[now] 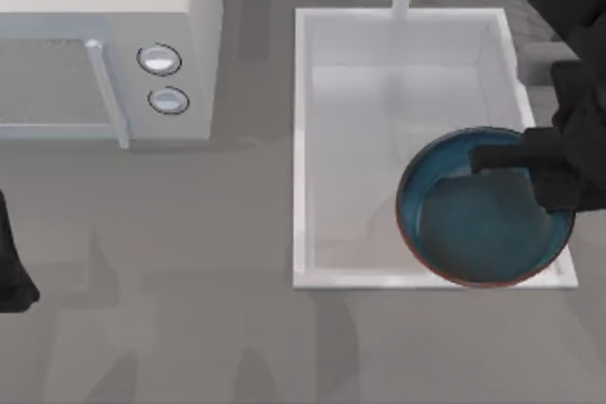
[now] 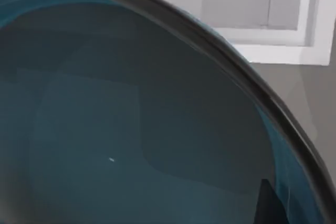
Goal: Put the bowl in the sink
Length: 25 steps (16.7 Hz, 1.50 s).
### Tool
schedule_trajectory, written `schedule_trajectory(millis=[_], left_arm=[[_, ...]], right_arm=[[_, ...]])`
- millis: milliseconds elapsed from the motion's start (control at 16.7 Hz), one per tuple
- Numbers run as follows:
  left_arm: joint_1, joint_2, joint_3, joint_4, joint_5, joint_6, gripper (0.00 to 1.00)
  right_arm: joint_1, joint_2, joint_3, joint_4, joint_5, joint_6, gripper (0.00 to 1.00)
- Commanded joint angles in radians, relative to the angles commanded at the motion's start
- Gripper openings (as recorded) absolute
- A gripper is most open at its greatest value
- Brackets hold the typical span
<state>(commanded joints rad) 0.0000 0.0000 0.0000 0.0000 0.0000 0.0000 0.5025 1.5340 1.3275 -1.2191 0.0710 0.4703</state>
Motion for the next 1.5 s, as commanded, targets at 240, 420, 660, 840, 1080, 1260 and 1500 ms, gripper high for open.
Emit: schedule_trajectory(millis=[240,420,660,840,1080,1260,1500], left_arm=[[0.0,0.0,0.0,0.0,0.0,0.0,1.0],[0.0,0.0,0.0,0.0,0.0,0.0,1.0],[0.0,0.0,0.0,0.0,0.0,0.0,1.0],[0.0,0.0,0.0,0.0,0.0,0.0,1.0],[0.0,0.0,0.0,0.0,0.0,0.0,1.0],[0.0,0.0,0.0,0.0,0.0,0.0,1.0],[0.0,0.0,0.0,0.0,0.0,0.0,1.0]], right_arm=[[0.027,0.028,-0.056,0.251,0.081,-0.051,0.0],[0.051,0.061,-0.125,0.506,0.162,-0.104,0.0],[0.083,0.101,-0.252,0.924,0.282,-0.193,0.0],[0.106,0.118,-0.357,1.265,0.373,-0.266,0.0],[0.128,0.113,-0.486,1.688,0.483,-0.356,0.0],[0.14,0.096,-0.558,1.922,0.549,-0.407,0.0],[0.147,0.072,-0.613,2.083,0.6,-0.446,0.0]])
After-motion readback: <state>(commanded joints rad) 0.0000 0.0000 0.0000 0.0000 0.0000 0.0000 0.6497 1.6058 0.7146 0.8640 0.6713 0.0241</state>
